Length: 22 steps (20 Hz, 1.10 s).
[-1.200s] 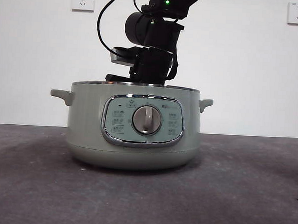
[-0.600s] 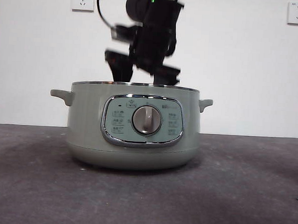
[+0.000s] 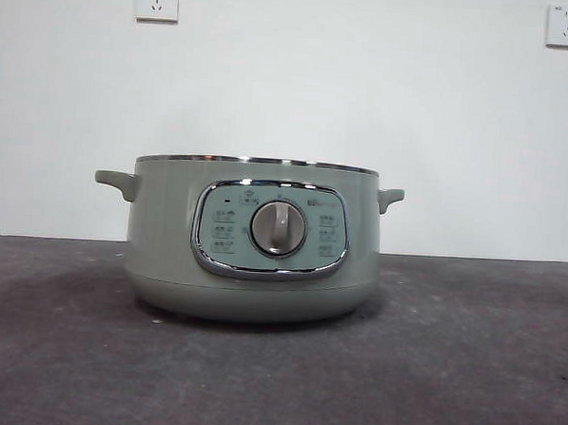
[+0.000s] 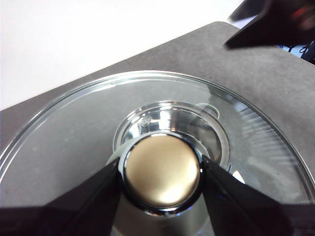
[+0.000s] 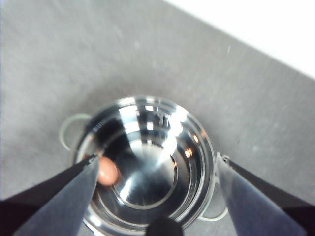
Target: Pick up the egg,open the lid,put the egg in the pot,close the lid
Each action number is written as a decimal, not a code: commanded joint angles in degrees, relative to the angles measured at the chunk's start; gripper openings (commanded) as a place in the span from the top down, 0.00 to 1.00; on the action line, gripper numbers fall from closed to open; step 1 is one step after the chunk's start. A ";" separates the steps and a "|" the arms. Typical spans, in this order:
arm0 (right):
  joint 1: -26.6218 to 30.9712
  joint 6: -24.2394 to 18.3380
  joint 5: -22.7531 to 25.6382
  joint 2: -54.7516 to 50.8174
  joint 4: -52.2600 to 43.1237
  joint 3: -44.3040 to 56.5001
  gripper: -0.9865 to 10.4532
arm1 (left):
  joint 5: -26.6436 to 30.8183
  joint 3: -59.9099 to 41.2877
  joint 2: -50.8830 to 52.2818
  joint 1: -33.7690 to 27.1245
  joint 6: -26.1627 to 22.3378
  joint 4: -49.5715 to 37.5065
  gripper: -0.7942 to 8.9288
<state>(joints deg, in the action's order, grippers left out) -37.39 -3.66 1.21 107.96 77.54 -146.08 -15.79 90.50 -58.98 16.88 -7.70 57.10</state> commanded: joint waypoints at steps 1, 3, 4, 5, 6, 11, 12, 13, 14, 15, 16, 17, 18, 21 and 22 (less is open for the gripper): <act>-0.11 0.52 -1.29 -4.59 1.53 2.99 0.56 | -3.17 0.46 -0.81 0.04 -0.44 -2.97 0.93; -0.11 0.68 -1.40 -10.86 1.51 10.08 0.56 | -3.69 0.44 -2.54 0.70 -0.44 -4.02 0.93; -0.11 0.68 -1.42 -14.29 1.51 14.69 0.56 | -3.72 0.44 -3.48 1.27 -0.44 -5.03 0.93; -0.13 0.68 -1.42 -17.81 1.51 19.76 0.56 | -3.72 0.44 -4.42 2.01 -0.44 -6.12 0.93; -0.13 0.70 -1.40 -21.44 1.49 24.96 0.56 | -3.69 0.44 -5.38 2.89 -0.44 -6.88 0.93; -0.15 3.89 -1.38 -40.22 -5.70 51.15 0.56 | -3.65 0.20 -11.56 6.54 -1.55 -10.84 0.92; -0.15 5.07 -1.38 -44.19 -7.80 56.06 0.56 | -3.63 0.15 -13.07 7.13 -1.55 -11.74 0.92; -0.15 6.45 -1.38 -47.84 -9.33 60.48 0.56 | -3.63 0.04 -14.47 7.61 -1.57 -12.96 0.92; -0.15 7.67 -1.38 -51.34 -10.34 64.50 0.56 | -3.58 -0.02 -15.87 7.98 -1.55 -14.19 0.92; -0.15 8.72 -1.36 -54.47 -10.80 68.00 0.56 | -3.45 -0.09 -17.31 8.20 -1.51 -15.72 0.92; -0.15 9.62 -1.07 -57.20 -10.84 71.01 0.56 | -3.45 -0.11 -18.84 8.31 -1.51 -17.20 0.92; -0.15 10.10 -0.63 -59.65 -10.84 73.57 0.56 | -3.45 -0.11 -20.28 8.35 -1.51 -18.43 0.92; -0.15 10.86 0.07 -61.86 -10.91 75.54 0.56 | -3.45 -0.11 -21.77 8.50 -1.46 -19.63 0.92; -0.15 12.98 1.77 -67.32 -11.10 79.73 0.56 | -2.93 -0.11 -26.73 9.66 -1.42 -22.86 0.92; -0.15 13.18 2.25 -68.57 -11.13 80.35 0.56 | -2.29 -0.11 -28.26 9.88 -1.46 -23.45 0.92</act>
<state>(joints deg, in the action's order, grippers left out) -37.47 8.29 3.22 39.33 67.16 -66.11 -17.69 90.26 -87.85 26.57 -8.60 36.05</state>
